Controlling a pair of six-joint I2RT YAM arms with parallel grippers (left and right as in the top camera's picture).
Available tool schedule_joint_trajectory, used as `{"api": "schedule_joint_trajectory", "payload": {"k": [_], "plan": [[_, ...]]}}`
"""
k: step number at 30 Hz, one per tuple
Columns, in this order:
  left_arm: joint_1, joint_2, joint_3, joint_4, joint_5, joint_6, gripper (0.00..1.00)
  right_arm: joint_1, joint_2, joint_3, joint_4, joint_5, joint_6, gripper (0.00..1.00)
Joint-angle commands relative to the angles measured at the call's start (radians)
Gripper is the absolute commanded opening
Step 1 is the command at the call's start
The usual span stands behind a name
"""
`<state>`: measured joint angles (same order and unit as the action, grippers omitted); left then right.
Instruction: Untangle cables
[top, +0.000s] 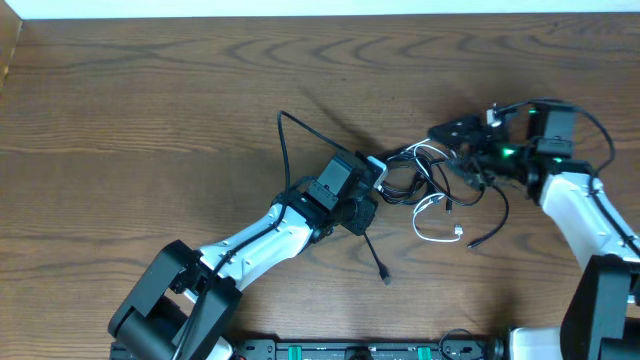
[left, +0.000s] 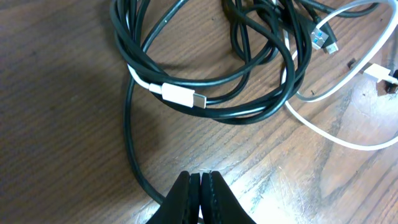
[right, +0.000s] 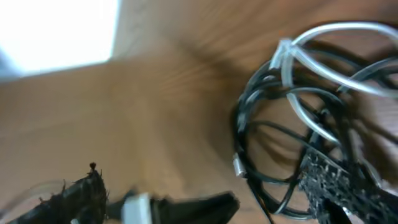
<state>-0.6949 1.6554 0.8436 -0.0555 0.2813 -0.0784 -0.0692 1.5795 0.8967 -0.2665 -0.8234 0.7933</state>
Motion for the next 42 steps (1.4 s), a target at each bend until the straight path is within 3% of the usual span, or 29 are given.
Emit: {"api": "schedule_joint_trajectory", "payload": {"k": [1, 4, 10, 20, 21, 22, 24, 26, 30, 34, 40, 42], "plan": [[0.002, 0.011, -0.004, -0.003, -0.013, -0.009, 0.08, 0.066, 0.003, 0.005, 0.032, 0.294, 0.185, 0.99], [0.002, 0.011, -0.004, -0.003, -0.013, -0.009, 0.08, 0.129, 0.008, 0.005, 0.080, 0.413, 0.259, 0.97], [0.002, 0.011, -0.004, -0.003, -0.013, -0.009, 0.08, 0.240, 0.056, 0.005, 0.133, 0.643, 0.407, 0.82], [0.002, 0.011, -0.004, -0.004, -0.009, -0.009, 0.08, 0.280, 0.175, 0.005, 0.338, 0.863, 0.297, 0.78], [0.002, 0.011, -0.004, -0.004, -0.009, -0.009, 0.08, 0.280, 0.180, 0.005, 0.339, 0.884, 0.288, 0.73], [0.002, 0.011, -0.004, -0.004, -0.009, -0.009, 0.08, 0.280, 0.181, 0.005, 0.340, 0.897, 0.279, 0.61], [0.002, 0.011, -0.004, -0.004, -0.009, -0.009, 0.08, 0.280, 0.181, 0.005, 0.363, 0.897, 0.241, 0.25], [0.002, 0.011, -0.004, -0.004, -0.009, -0.009, 0.08, 0.278, 0.180, 0.005, 0.443, 0.854, 0.137, 0.01], [0.002, 0.011, -0.004, -0.005, -0.009, -0.009, 0.10, 0.256, 0.164, 0.005, 0.663, 0.580, -0.095, 0.01], [0.002, 0.011, -0.004, -0.008, 0.006, -0.009, 0.14, 0.204, 0.097, 0.005, 0.776, 0.387, -0.116, 0.01], [0.002, 0.011, -0.004, -0.011, 0.006, -0.008, 0.16, 0.156, -0.093, 0.008, 0.652, 0.335, -0.256, 0.01], [0.002, 0.011, -0.004, -0.011, 0.006, -0.009, 0.22, 0.149, -0.170, 0.021, 0.549, 0.342, -0.278, 0.01]]}}
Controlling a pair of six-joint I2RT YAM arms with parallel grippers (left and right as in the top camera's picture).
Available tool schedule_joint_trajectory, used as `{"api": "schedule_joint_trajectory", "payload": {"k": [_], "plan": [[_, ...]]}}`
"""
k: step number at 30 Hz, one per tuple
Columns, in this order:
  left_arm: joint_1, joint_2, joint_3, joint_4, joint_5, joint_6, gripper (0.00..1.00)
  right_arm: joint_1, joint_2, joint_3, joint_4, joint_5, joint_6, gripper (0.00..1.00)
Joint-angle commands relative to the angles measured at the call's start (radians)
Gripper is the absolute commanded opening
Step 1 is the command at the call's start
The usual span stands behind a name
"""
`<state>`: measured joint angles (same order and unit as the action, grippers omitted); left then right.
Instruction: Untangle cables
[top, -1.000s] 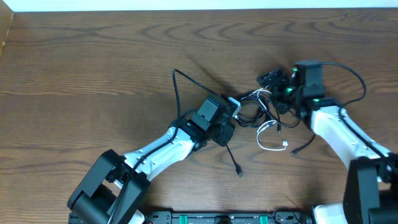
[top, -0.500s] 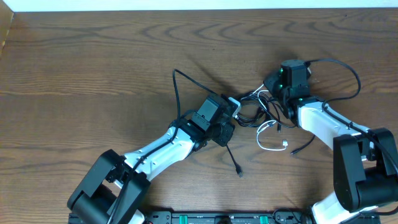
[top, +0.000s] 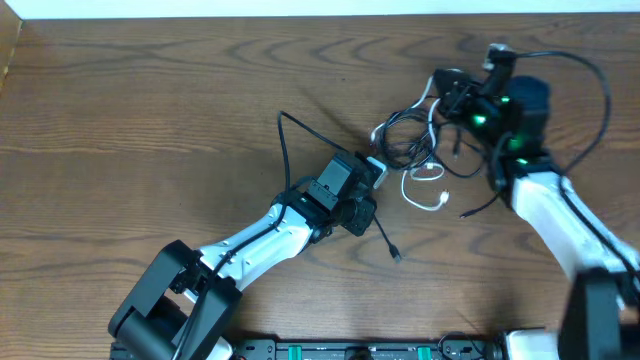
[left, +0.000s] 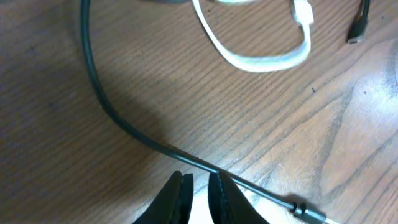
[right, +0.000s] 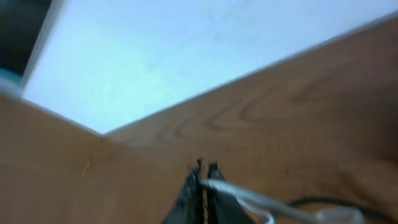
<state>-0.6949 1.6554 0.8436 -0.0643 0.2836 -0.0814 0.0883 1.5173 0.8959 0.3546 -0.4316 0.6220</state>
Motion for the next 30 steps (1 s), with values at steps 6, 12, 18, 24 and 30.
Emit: {"api": "schedule_joint_trajectory", "payload": {"k": [6, 12, 18, 24, 30], "plan": [[0.002, 0.011, -0.004, 0.006, 0.003, -0.006, 0.38, -0.016, -0.323, 0.051, -0.308, -0.116, -0.107, 0.01], [0.002, 0.011, -0.004, 0.013, 0.003, -0.006, 0.53, -0.022, -0.483, 0.058, -0.403, -0.181, -0.107, 0.01], [0.002, 0.011, -0.004, 0.013, 0.003, -0.006, 0.54, -0.064, -0.524, 0.161, -0.489, -0.183, -0.121, 0.01], [0.002, 0.011, -0.004, 0.022, 0.004, -0.015, 0.80, -0.067, -0.491, 0.400, -0.871, 0.031, -0.265, 0.01], [0.012, -0.061, -0.003, 0.080, 0.135, -0.112, 0.92, -0.067, -0.432, 0.425, -1.117, 0.166, -0.280, 0.01]]}}
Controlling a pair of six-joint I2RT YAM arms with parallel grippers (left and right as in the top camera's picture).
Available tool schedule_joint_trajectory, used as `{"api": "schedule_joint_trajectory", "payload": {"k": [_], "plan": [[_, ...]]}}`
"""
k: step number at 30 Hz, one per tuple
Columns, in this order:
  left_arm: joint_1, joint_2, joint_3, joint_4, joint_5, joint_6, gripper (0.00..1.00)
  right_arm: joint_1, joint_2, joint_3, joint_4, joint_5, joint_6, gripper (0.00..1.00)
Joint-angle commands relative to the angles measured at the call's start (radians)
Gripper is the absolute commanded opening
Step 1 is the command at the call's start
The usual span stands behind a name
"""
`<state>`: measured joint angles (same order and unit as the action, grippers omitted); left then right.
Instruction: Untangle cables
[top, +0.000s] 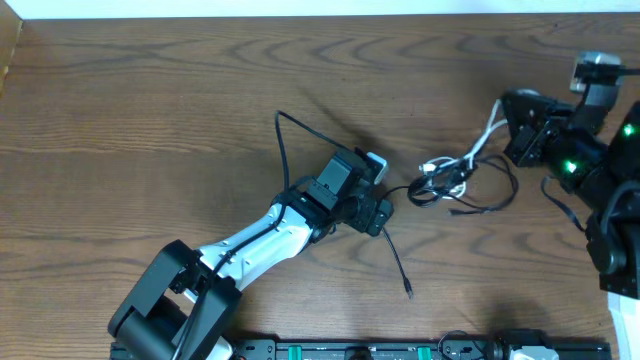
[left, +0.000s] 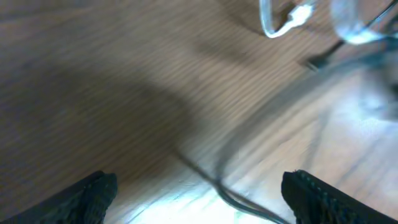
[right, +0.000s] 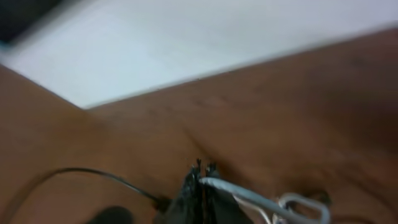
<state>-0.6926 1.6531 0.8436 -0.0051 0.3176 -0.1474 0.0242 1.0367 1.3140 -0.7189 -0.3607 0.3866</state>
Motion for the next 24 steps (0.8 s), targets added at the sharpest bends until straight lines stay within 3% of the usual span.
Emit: {"api": "schedule_joint_trajectory", "payload": {"k": [1, 10, 15, 19, 24], "plan": [[0.010, -0.079, -0.003, 0.027, 0.114, -0.046, 0.92, -0.003, 0.058, 0.007, -0.050, 0.089, -0.043, 0.01], [-0.024, -0.241, -0.004, 0.033, 0.117, -0.010, 0.94, -0.004, 0.094, 0.007, -0.052, -0.033, 0.021, 0.01], [-0.114, -0.219, -0.004, 0.049, 0.051, 0.103, 0.94, -0.004, 0.094, 0.007, -0.053, -0.117, 0.040, 0.01], [-0.138, -0.177, -0.004, 0.064, -0.135, 0.101, 0.97, -0.004, 0.095, 0.008, -0.064, -0.119, 0.047, 0.01], [-0.137, -0.089, -0.004, 0.178, -0.135, 0.061, 0.99, -0.004, 0.139, 0.007, -0.129, -0.048, 0.046, 0.05]]}}
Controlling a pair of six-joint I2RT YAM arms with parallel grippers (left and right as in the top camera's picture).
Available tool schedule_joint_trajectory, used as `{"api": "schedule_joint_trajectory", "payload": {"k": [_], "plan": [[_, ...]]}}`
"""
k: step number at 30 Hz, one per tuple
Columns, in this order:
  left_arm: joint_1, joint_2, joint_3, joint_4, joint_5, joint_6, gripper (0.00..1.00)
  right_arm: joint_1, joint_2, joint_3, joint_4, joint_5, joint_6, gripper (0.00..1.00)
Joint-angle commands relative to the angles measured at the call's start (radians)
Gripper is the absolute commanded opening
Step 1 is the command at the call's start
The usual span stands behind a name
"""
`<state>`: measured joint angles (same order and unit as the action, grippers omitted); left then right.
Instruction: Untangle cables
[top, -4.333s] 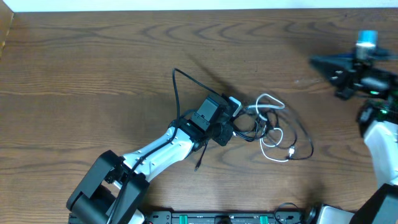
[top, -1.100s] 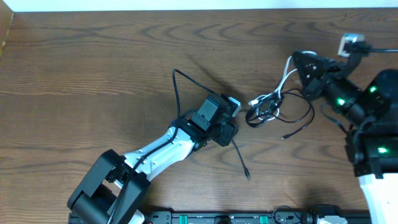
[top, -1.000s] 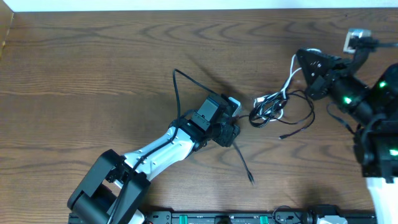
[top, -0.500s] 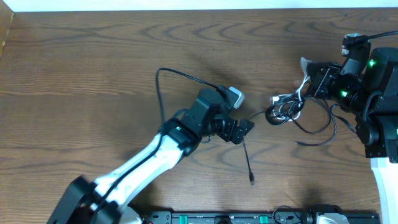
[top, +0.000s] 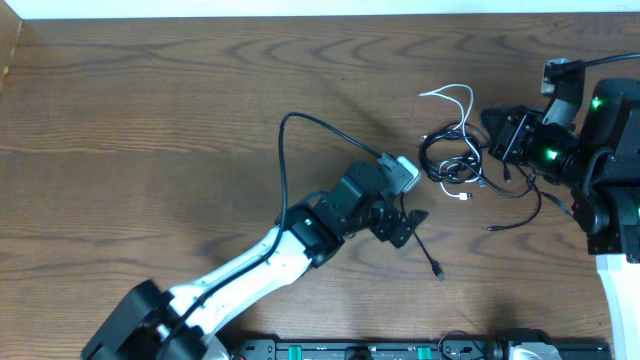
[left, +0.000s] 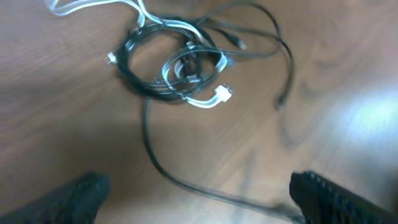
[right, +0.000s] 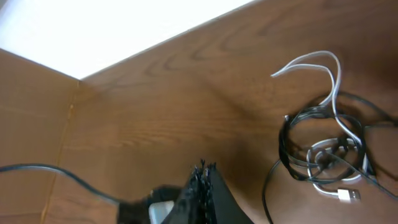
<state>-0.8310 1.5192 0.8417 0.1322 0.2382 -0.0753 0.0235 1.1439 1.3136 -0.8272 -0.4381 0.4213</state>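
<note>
The cable tangle (top: 455, 160) lies on the wooden table: black loops wound with a white cable, two white tails (top: 448, 96) reaching toward the far edge. The left wrist view shows this tangle (left: 171, 62) and its white plug (left: 222, 93). One black cable (left: 186, 186) trails out of it and runs between the wide-apart fingers of my left gripper (left: 199, 208), which is open. Its plug end (top: 438, 273) lies near the front. My right gripper (right: 203, 180) is shut on nothing, just right of the tangle (right: 323, 146).
A thin black lead (top: 283, 160) arcs up from the left arm over the table's middle. Another loose black cable end (top: 492, 229) lies right of the tangle. A cardboard wall (right: 31, 124) and the table's far edge show in the right wrist view.
My right gripper no longer holds the white cable, and the tangle lies slack on the table beside it. The left arm has moved right, closer to the tangle, still open.
At first my left gripper was shut on the table beside the tangle while the right worked at it. Then the left pinched the black cable and the right held the white one, farther back. Later the left was open with the tangle stretched rightward. Now both have let go.
</note>
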Motion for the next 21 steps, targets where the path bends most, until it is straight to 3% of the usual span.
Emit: {"api": "schedule_joint_trajectory", "payload": {"k": [1, 5, 11, 21], "plan": [[0.002, 0.067, -0.002, 0.084, -0.056, -0.024, 0.99, -0.003, 0.047, 0.008, -0.030, 0.034, 0.011, 0.09], [0.003, 0.164, -0.002, 0.261, -0.057, -0.049, 0.98, -0.003, 0.097, 0.008, -0.040, 0.053, 0.008, 0.18], [0.041, 0.360, 0.068, 0.413, -0.057, -0.281, 0.98, -0.003, 0.106, 0.008, -0.038, 0.177, 0.008, 0.22], [0.062, 0.627, 0.367, 0.396, -0.075, -0.470, 0.98, -0.003, 0.106, 0.008, -0.046, 0.295, 0.008, 0.26]]}}
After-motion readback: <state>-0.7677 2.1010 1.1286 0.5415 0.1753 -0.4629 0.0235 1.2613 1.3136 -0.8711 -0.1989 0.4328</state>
